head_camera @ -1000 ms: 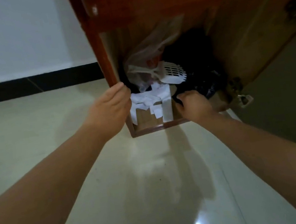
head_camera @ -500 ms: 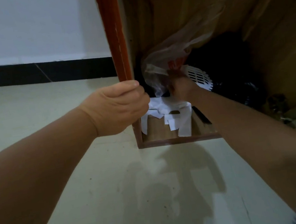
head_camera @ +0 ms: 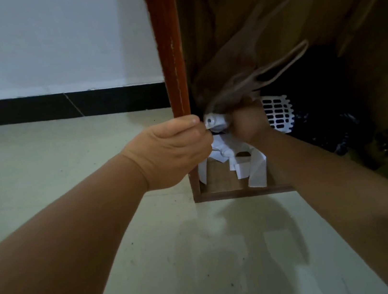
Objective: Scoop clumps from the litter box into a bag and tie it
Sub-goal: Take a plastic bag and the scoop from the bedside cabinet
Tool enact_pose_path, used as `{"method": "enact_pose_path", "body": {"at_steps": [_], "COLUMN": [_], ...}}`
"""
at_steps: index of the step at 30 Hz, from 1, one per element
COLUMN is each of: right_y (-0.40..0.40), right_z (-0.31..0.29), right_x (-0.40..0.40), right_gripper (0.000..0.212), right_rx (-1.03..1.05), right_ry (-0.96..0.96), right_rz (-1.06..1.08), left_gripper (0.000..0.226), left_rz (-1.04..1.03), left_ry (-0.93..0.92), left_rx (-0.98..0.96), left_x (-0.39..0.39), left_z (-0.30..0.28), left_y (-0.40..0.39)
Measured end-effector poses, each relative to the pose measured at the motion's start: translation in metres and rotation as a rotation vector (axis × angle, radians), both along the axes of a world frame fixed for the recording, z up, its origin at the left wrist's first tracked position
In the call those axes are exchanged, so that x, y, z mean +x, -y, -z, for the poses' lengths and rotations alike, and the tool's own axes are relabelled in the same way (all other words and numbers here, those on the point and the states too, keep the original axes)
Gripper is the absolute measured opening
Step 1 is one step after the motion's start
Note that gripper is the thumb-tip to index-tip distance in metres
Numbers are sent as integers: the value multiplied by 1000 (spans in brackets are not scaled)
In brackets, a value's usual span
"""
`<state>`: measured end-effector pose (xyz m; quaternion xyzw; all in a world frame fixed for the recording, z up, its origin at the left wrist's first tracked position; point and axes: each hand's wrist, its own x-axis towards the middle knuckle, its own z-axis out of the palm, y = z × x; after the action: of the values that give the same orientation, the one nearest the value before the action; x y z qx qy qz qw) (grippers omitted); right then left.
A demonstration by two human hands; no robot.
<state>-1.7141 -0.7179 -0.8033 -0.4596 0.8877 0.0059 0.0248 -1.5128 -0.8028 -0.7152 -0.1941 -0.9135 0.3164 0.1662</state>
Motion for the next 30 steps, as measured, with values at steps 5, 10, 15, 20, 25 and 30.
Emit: {"method": "enact_pose_path", "body": {"at_steps": [5, 10, 15, 20, 25, 30], "right_y": [-34, -104, -175, -213, -190, -105], "right_z": [-33, -53, -57, -54, -43, -37], "right_x": [7, 22, 50, 83, 139, 232], "right_gripper": [17, 28, 18, 11, 26, 14], "right_rx": [-284, -416, -450, -389, -323, -216], "right_ry": [-139, -75, 173, 259, 309, 383], "right_rz": [-279, -489, -581, -584, -668, -919], "left_gripper": [17, 45, 68, 22, 39, 39], "left_rz": [-106, -325, -557, -550, -811, -1128], "left_ry": [20, 6, 90, 323, 554, 406], "left_rx": [87, 488, 885, 926, 904, 1082], "left_x": [2, 14, 5, 9, 91, 225], "left_z": [-7, 20, 41, 50, 69, 66], "left_y": [-12, -54, -95, -121, -98, -62]}}
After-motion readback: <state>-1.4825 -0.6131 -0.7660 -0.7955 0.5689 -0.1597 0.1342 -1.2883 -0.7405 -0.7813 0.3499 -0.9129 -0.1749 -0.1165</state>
